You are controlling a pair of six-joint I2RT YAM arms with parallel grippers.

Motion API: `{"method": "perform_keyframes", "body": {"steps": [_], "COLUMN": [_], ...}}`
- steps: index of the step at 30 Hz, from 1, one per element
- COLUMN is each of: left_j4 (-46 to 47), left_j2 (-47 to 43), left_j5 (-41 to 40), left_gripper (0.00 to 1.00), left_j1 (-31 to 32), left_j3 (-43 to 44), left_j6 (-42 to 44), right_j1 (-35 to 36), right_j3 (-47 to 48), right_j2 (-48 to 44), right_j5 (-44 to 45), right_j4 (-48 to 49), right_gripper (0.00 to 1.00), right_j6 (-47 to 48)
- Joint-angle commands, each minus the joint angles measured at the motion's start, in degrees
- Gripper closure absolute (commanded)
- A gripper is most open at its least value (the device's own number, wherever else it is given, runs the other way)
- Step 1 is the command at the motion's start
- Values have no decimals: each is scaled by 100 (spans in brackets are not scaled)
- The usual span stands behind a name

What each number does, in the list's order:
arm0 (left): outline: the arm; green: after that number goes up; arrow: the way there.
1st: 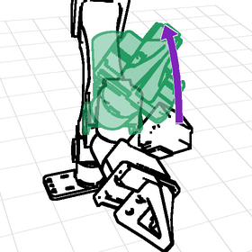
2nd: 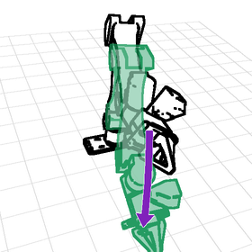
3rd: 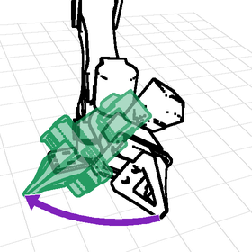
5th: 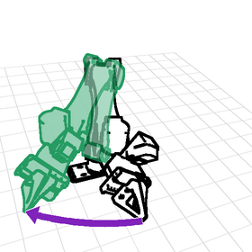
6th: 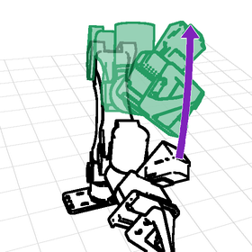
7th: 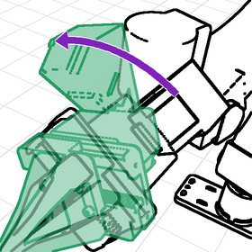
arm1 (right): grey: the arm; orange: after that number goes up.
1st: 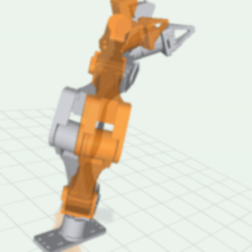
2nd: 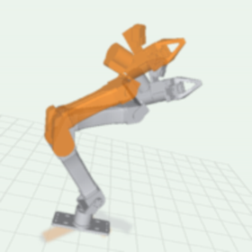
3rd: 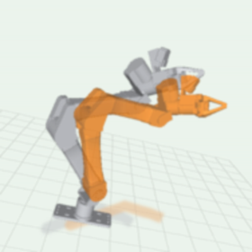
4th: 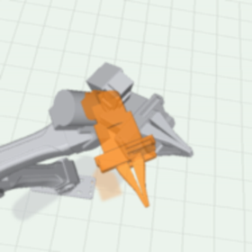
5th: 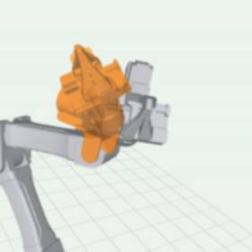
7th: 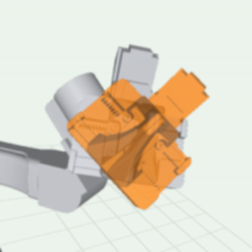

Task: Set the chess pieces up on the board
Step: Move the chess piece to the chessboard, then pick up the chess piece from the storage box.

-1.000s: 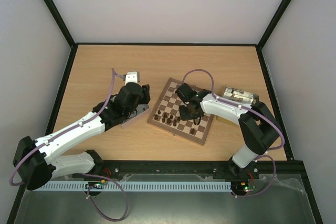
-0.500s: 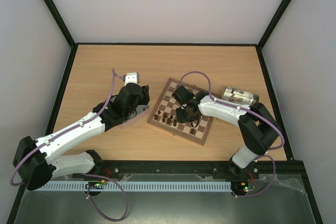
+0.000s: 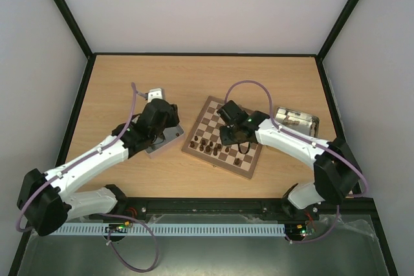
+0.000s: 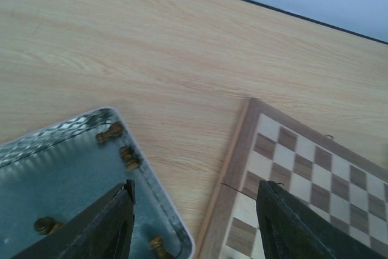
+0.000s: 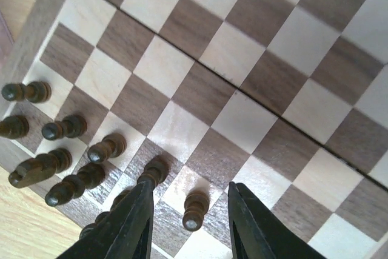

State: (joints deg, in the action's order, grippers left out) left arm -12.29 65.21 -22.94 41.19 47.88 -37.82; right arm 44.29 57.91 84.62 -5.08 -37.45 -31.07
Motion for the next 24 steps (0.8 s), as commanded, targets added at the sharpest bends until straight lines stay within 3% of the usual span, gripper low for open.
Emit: {"method": "perform_keyframes", "body": {"steps": [1, 8, 12, 24], "left_j4": [-675, -855, -765, -598], "left_j2": [211, 791, 1300, 2315], "left_j5": [223, 1081, 1259, 1536], "left_gripper": [42, 42, 48, 67], "left_j1": [-463, -1551, -1961, -2141], "left_j3": [-126, -543, -529, -287], "left_j6": [-549, -866, -729, -384], "right_j1": [36, 33, 35, 28], "right_j3": [139, 54, 61, -73], "right_j2": [-220, -145, -109, -303], "right_j5": [518, 437, 444, 692], "right_j4": [-158, 228, 315, 427], "right_gripper": [66, 67, 67, 68], "right_j6": [-81, -45, 49, 117]}}
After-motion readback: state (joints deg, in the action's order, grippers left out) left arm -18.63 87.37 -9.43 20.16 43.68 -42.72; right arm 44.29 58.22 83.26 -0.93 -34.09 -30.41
